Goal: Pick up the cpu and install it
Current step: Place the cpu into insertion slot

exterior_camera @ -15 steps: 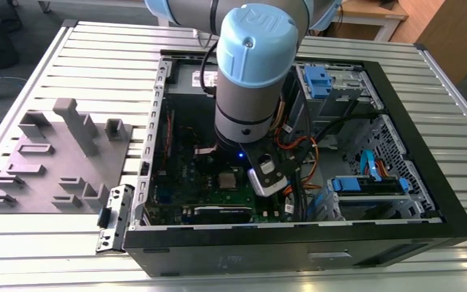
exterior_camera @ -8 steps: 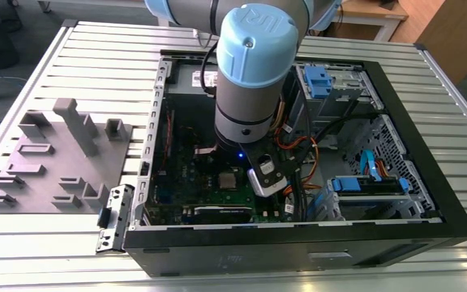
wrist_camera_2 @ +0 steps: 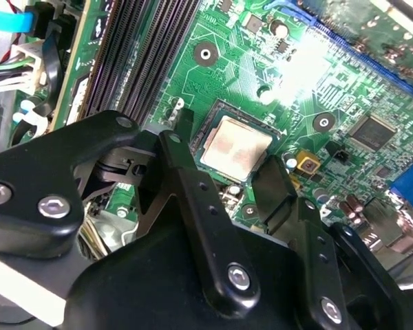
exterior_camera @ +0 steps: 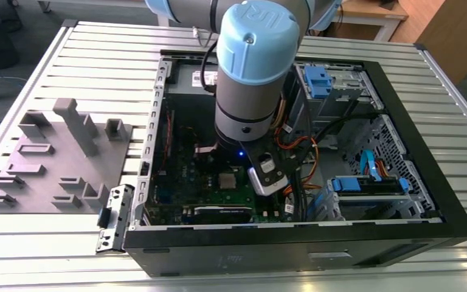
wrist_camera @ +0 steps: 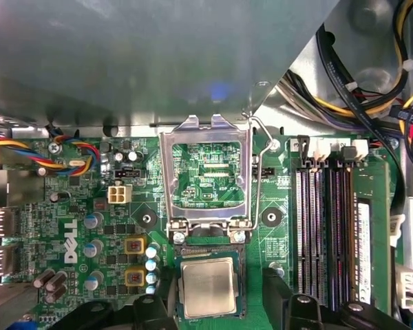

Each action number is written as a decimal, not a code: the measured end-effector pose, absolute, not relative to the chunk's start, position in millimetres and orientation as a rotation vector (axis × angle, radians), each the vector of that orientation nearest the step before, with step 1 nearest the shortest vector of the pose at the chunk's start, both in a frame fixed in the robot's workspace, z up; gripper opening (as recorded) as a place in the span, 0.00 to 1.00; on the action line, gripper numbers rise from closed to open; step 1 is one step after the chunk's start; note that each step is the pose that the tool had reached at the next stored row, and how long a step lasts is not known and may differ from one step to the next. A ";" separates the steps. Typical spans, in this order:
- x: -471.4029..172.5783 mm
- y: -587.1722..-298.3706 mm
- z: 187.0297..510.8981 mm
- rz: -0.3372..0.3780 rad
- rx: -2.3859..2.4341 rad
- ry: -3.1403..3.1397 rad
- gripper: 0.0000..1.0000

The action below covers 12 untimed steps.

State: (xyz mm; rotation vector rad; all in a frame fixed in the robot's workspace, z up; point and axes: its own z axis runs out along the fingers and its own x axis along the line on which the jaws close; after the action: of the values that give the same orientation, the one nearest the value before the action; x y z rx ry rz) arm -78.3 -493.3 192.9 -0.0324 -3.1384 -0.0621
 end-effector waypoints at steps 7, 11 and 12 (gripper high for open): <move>-78.2 -493.3 194.3 -0.062 -0.034 -3.138 0.62; -77.1 -493.3 193.9 -0.062 -0.038 -3.138 0.62; -76.4 -493.3 193.7 -0.062 -0.039 -3.138 0.62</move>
State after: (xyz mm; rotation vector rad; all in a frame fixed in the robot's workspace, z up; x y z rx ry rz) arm -76.4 -493.3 193.7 -0.0387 -3.1384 -0.0623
